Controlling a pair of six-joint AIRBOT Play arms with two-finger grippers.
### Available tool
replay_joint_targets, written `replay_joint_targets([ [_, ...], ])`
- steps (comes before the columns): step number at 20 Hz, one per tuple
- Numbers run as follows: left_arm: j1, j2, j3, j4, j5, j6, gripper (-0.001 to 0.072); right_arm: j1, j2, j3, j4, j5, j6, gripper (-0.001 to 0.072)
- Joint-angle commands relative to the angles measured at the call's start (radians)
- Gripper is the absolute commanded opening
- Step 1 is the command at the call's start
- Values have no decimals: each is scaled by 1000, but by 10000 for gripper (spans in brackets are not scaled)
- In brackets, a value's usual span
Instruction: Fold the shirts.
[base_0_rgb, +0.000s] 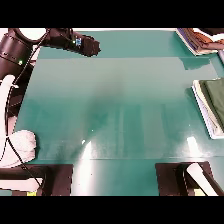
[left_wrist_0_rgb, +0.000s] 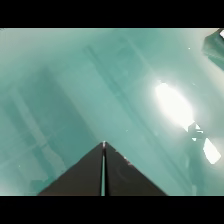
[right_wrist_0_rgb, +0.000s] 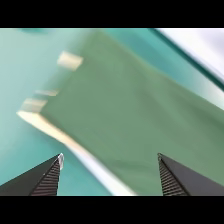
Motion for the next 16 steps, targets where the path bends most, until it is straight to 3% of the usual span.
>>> replay_joint_targets([
  [1, 3, 0, 0, 16, 5, 0, 24, 260, 4, 72, 119, -49, 13, 670],
  [6, 3, 0, 0, 10, 32, 0, 24, 704, -23, 73, 109, -94, 11, 649],
  [8, 3, 0, 0, 6, 55, 0, 24, 833, -55, 73, 109, -96, 6, 427],
  [10, 3, 0, 0, 6, 82, 0, 24, 929, -85, 74, 109, -94, -43, 90],
  [11, 3, 0, 0, 6, 95, 0, 24, 964, -95, 74, 109, -94, -57, 20],
  [16, 3, 0, 0, 6, 143, 0, 24, 1015, -114, 74, 110, -95, -56, 21],
])
